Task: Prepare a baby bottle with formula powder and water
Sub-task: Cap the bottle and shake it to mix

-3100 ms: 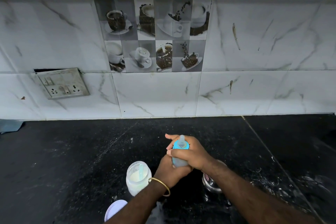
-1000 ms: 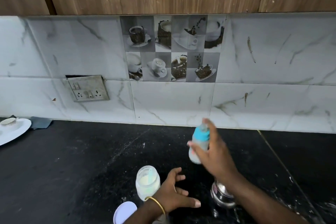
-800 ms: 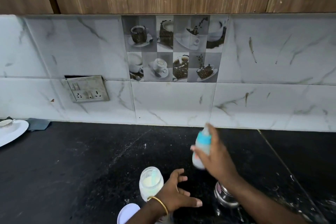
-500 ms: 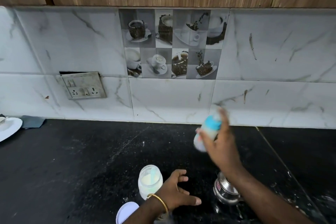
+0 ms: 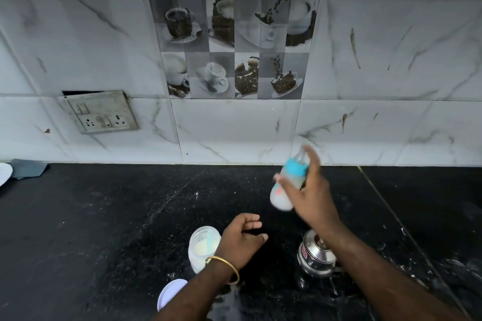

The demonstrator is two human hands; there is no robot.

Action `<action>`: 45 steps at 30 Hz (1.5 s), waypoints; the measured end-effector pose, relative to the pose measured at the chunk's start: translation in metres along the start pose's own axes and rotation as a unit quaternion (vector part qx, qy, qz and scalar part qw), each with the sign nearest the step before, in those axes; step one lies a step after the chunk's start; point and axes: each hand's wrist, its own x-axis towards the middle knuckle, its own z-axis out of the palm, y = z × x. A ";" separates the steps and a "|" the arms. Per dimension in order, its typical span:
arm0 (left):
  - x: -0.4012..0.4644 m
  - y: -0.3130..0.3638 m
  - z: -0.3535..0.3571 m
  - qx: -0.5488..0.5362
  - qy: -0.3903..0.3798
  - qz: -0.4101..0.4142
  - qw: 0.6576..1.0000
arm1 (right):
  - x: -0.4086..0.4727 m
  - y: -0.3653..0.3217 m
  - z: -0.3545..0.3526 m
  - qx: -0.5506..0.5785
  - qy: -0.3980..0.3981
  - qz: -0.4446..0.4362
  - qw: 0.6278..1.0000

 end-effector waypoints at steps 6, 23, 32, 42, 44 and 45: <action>0.011 0.015 -0.001 -0.017 0.029 -0.003 0.999 | -0.007 0.002 0.012 -0.122 -0.145 0.030 0.981; 0.022 0.042 -0.026 -0.081 0.083 -0.002 0.993 | 0.017 -0.015 0.002 0.102 0.099 0.022 0.990; 0.023 0.046 -0.024 -0.101 0.065 -0.011 0.993 | 0.020 -0.007 0.007 0.039 -0.118 0.036 0.992; 0.020 0.044 -0.031 -0.105 0.068 -0.006 0.992 | 0.026 -0.028 -0.005 0.027 0.011 -0.039 0.999; 0.021 0.044 -0.033 -0.106 0.076 -0.005 0.991 | 0.038 -0.034 -0.011 0.120 0.125 -0.035 0.984; 0.020 0.044 -0.033 -0.106 0.078 -0.007 0.991 | 0.033 -0.032 -0.008 0.097 0.104 -0.026 0.989</action>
